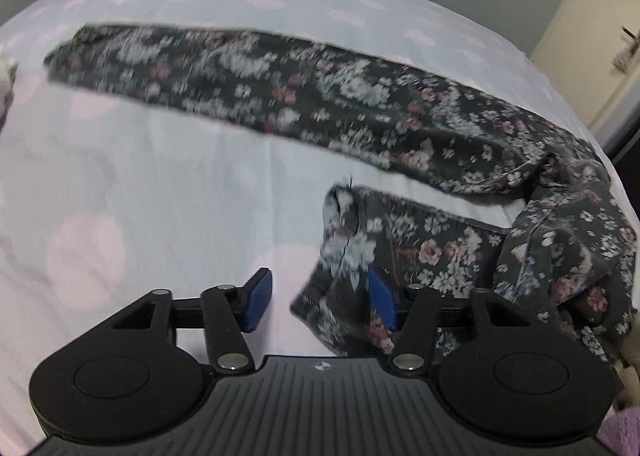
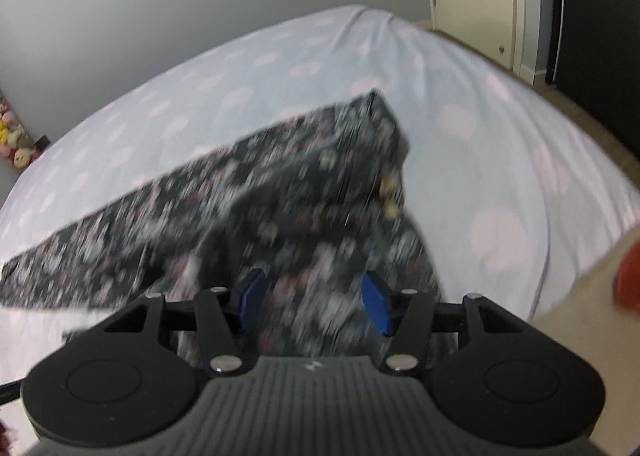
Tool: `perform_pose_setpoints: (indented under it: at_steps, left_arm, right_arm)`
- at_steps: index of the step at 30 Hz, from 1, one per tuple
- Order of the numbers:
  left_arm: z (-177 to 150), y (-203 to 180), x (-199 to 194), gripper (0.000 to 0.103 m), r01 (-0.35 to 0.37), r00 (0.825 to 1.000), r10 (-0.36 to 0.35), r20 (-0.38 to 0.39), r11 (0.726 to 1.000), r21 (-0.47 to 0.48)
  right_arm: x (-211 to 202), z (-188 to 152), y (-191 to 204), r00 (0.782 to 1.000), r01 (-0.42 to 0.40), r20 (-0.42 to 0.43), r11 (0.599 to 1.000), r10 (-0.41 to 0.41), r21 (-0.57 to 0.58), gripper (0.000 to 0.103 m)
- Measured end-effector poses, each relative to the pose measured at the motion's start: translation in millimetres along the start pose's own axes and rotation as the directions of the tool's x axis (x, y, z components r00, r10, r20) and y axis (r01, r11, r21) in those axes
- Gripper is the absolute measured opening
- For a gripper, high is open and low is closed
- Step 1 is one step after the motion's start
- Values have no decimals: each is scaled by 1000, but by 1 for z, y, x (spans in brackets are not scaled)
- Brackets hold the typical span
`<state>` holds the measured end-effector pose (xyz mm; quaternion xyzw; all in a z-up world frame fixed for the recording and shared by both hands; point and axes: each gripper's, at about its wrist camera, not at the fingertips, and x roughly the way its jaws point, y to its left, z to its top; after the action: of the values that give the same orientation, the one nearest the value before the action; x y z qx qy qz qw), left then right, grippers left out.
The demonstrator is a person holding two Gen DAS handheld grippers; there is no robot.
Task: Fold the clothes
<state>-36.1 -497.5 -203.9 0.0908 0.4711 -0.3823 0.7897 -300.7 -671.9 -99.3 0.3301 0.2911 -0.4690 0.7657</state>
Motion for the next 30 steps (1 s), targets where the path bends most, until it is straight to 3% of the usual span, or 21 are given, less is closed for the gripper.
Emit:
perform_pose_setpoints:
  at_steps: [1,3,7,11,16,21,30]
  left_arm:
    - [-2,-1,2,38,-5,1000,5,0,1000,-2]
    - [-7,-3,7,36,-16,1000,16,0,1000,-7]
    - [-14,-4,14,21,-27,1000,27,11,1000,-10]
    - [-16,-2,7,15,4,999,-3,37,1000,-19]
    - [-10,-4,-16,14,36,994,-36,100,999,-2]
    - [-1,6,-48,14,11,985,-10,175,1000,-3]
    - [-1,80,-86,14,-61,971,88,223,990,-125]
  right_arm:
    - [-4,-10,3,1000,-11,-11,1000,11,1,57]
    - [-11,-26,9,999,-27,-31,1000,27,9,57]
    - [-20,-40,21,999,8,-44,1000,-7,27,57]
    - [-29,-45,33,998,43,-55,999,-43,6,57]
    - [-34,-52,43,994,84,-73,997,-83,1,57]
    - [-32,-59,60,989,109,-96,994,-111,-24,57]
    - [-17,-73,97,980,137,-139,989,-144,-62,57]
